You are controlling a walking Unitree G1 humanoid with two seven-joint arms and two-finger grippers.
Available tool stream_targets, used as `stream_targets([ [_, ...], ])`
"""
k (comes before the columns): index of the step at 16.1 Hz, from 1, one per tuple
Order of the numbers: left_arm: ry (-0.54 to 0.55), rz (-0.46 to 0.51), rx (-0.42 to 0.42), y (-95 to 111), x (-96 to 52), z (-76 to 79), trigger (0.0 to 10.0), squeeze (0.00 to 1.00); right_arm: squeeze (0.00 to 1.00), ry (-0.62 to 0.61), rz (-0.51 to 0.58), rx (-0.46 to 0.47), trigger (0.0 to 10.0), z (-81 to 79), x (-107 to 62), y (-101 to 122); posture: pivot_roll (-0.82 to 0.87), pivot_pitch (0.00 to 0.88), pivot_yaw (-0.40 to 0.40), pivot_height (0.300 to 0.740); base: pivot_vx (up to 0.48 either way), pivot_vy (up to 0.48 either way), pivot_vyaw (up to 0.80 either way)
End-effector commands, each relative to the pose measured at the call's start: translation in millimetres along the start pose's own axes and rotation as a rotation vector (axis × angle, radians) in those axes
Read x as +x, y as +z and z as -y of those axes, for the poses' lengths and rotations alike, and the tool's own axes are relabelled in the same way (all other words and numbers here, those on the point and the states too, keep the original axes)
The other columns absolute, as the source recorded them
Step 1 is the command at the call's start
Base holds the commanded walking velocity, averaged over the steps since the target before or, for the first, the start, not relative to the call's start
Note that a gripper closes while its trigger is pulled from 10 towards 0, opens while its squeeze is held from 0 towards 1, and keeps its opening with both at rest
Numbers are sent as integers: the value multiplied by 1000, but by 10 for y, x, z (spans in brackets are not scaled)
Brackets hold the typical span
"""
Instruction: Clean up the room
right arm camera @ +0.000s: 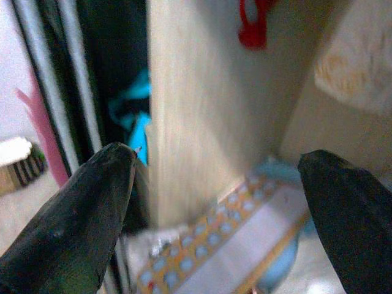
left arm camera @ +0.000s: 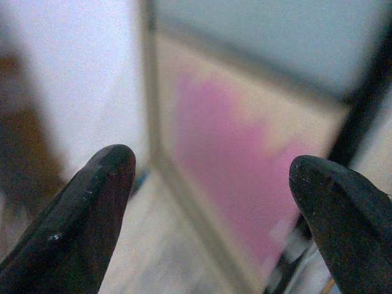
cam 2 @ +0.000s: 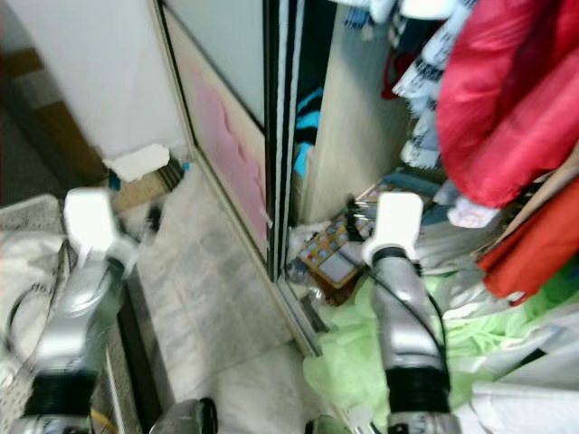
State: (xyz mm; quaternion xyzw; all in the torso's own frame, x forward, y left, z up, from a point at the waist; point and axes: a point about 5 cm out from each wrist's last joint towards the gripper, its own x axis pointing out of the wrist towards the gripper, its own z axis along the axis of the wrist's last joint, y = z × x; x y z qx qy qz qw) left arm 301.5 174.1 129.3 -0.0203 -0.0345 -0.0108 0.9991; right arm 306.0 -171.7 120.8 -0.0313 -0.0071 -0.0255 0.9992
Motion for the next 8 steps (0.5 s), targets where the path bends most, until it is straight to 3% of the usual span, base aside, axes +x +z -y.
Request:
stream_targets([
  [1,32,-106,12,-251,-133,-85,10000,0,0,-25,-29,-22,10000,74,-66,-113,-1,137,-5,740,0,0,0],
  [5,71,-139,74,-324,-368,-219,10000,0,0,14,-53,40,10000,158,-185,-140,2,146,0,740,0,0,0],
  [8,95,-185,89,-430,-621,-335,10000,0,0,-7,-79,-93,10000,194,-320,-272,-5,165,0,740,0,0,0],
])
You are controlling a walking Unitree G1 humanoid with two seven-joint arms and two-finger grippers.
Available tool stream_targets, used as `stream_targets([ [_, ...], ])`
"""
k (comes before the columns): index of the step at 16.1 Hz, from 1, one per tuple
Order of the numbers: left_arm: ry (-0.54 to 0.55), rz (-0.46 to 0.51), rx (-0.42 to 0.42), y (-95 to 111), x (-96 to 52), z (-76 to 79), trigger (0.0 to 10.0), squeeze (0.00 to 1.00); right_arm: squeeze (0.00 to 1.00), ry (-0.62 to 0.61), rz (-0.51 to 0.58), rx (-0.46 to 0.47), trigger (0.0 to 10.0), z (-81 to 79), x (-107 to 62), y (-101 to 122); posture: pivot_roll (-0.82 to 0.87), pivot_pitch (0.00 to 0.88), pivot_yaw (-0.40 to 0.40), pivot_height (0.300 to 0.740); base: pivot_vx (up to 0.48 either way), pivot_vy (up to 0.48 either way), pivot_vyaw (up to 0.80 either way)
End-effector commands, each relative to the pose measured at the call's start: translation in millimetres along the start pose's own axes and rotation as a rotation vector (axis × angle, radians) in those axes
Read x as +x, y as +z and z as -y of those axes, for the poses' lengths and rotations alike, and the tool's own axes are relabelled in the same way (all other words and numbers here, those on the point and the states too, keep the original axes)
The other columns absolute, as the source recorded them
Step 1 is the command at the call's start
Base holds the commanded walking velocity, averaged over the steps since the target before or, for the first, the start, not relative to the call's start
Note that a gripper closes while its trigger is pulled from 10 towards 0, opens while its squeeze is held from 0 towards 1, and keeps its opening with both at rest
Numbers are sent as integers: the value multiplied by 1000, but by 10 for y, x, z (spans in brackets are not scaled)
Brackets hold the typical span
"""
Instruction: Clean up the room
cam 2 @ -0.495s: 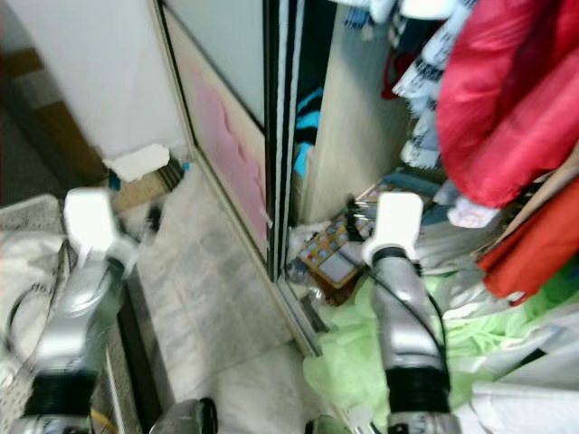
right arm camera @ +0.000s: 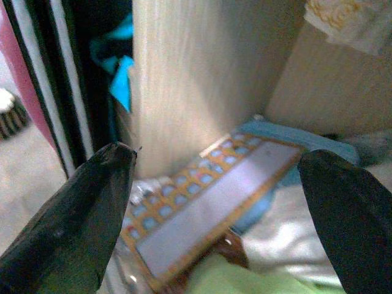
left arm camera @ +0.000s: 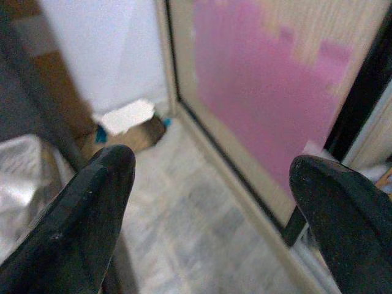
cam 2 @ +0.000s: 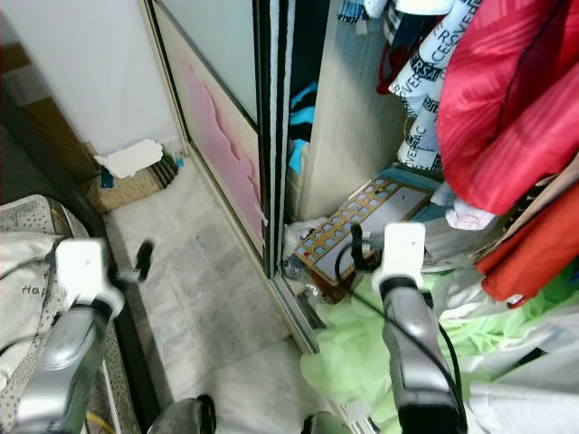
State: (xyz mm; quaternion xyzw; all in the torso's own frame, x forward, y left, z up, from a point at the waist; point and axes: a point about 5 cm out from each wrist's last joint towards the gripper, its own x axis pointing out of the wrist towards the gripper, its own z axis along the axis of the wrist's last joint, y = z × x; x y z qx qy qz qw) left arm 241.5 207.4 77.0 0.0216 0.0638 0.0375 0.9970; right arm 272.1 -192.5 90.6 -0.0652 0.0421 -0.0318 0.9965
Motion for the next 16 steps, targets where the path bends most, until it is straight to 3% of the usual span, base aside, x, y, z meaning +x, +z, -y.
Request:
stream_targets([
  [1,7,-9,0,-13,-32,-17,10000,0,0,27,9,6,10000,-48,-29,12,-5,172,-4,740,0,0,0],
  [3,-3,1,-7,17,-2,38,10000,0,0,55,-7,63,10000,-114,-28,24,-5,177,-7,740,0,0,0],
  [5,-38,43,-28,144,118,202,10000,0,0,113,38,28,10000,-245,27,108,4,180,-17,740,0,0,800],
  [7,-35,55,-44,195,155,271,10000,0,0,131,39,43,10000,-291,51,124,4,180,-23,740,0,0,800],
  [16,-61,54,-35,169,187,330,10000,0,0,169,57,64,10000,-382,81,169,3,170,-20,740,0,0,799],
])
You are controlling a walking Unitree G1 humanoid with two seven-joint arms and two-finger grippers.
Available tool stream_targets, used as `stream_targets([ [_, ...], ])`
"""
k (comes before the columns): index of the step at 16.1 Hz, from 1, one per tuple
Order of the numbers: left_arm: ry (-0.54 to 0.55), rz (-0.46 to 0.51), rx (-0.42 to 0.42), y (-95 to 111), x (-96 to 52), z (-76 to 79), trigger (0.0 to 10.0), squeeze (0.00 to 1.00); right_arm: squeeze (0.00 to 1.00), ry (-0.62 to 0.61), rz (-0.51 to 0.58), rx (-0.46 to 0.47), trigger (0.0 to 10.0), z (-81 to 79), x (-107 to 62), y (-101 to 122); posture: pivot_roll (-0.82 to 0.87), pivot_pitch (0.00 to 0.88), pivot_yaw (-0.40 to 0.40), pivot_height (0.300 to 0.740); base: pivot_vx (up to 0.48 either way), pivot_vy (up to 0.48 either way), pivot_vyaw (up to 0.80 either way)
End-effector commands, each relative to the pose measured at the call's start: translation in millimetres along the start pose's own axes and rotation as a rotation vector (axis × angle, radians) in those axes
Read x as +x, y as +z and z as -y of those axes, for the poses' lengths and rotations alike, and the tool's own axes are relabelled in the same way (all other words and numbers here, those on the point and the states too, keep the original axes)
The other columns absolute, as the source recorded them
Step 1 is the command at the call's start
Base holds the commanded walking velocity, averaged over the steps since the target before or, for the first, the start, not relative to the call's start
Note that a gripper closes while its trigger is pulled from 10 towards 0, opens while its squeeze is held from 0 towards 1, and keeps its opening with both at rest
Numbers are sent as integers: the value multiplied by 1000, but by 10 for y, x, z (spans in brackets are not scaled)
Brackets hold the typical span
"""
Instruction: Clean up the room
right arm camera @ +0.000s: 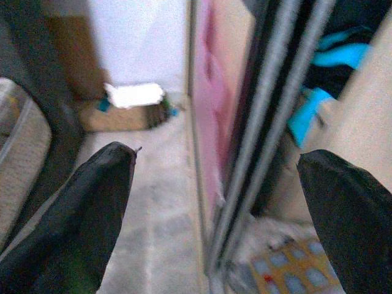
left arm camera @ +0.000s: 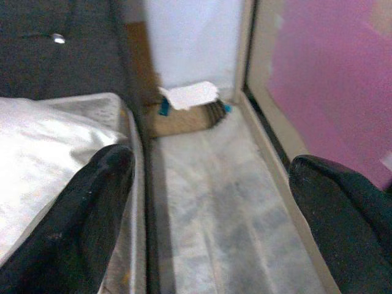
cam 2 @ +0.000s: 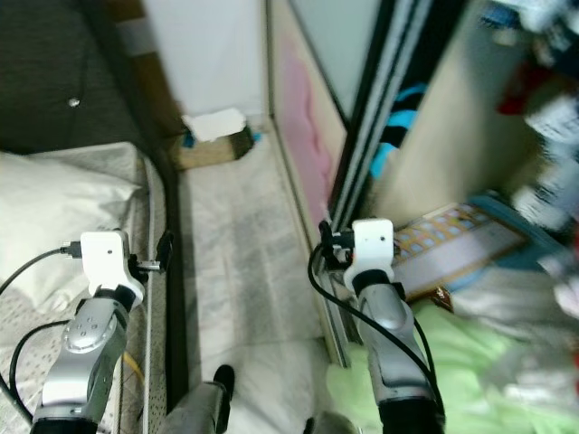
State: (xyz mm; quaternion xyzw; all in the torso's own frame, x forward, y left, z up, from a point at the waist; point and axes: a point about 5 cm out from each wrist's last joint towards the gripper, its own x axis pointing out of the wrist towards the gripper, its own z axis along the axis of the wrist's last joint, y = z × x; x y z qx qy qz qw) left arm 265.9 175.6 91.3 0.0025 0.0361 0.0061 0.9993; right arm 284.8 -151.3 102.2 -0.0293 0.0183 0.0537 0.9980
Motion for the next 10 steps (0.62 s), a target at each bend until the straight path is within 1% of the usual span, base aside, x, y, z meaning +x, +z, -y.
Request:
stream_targets([
  [1,-4,14,-15,15,4,31,10000,0,0,-4,6,2,10000,19,5,8,4,174,-18,740,0,0,794],
  [3,-15,21,-22,40,21,67,10000,0,0,3,18,11,10000,0,45,35,5,176,-14,740,0,0,791],
  [6,-50,34,-4,62,33,106,10000,0,0,9,30,15,10000,-30,81,70,9,179,-15,740,0,0,790],
  [10,-59,31,-5,56,26,117,10000,0,0,12,28,19,10000,-46,74,52,11,180,-15,740,0,0,791],
])
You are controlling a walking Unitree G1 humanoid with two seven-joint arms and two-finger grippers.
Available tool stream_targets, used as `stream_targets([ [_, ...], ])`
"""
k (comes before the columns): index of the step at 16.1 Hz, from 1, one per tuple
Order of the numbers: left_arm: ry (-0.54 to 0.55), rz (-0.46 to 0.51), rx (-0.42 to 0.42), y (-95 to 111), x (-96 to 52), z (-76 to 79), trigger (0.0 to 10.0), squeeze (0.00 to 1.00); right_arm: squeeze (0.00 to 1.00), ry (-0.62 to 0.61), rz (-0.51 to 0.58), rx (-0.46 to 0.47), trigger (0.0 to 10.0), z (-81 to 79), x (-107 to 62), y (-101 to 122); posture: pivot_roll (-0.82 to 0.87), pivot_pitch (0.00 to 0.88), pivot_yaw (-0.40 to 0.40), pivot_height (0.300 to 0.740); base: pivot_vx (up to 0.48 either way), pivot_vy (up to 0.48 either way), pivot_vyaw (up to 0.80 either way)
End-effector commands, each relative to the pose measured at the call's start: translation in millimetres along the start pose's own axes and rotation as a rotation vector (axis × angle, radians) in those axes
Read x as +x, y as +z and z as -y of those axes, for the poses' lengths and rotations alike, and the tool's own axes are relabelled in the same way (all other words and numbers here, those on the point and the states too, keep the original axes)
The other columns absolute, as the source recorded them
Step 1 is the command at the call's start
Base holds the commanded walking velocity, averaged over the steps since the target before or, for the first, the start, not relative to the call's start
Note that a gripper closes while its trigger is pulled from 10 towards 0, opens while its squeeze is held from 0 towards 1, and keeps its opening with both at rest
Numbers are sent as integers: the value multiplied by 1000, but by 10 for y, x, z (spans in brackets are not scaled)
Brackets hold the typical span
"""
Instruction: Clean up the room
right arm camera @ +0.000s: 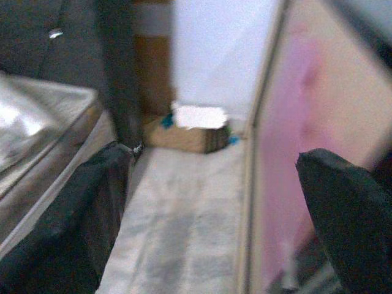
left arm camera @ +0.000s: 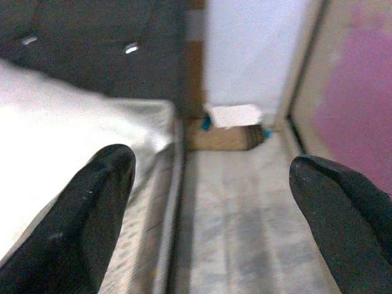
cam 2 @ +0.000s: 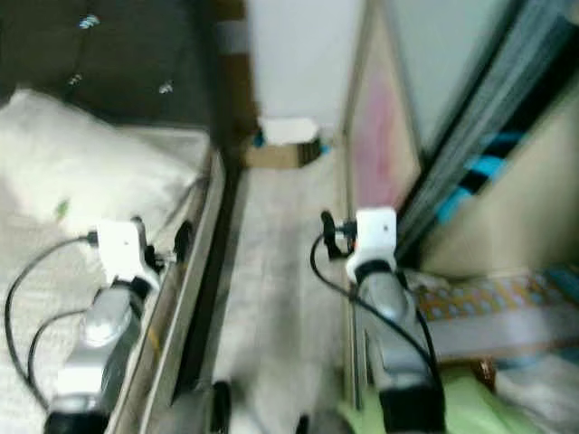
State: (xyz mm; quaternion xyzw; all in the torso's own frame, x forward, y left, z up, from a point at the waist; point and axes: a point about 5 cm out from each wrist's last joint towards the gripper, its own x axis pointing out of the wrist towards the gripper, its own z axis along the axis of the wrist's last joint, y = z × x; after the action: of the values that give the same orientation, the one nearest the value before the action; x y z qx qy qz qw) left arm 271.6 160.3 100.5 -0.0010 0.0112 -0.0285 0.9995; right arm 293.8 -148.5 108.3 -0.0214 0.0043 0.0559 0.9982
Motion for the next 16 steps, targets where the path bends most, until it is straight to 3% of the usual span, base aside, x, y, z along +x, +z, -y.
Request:
stream_targets([
  [1,11,-21,-1,-47,-28,-33,10000,0,0,7,-3,6,10000,-29,-18,-20,12,179,-13,740,0,0,794],
  [9,6,-20,-1,-81,7,-88,10000,0,0,-35,7,18,10000,-22,9,-42,12,153,37,740,0,0,791],
  [16,0,-18,-2,-79,16,-76,10000,0,0,-7,14,22,10000,-76,93,-33,27,154,10,740,0,0,788],
])
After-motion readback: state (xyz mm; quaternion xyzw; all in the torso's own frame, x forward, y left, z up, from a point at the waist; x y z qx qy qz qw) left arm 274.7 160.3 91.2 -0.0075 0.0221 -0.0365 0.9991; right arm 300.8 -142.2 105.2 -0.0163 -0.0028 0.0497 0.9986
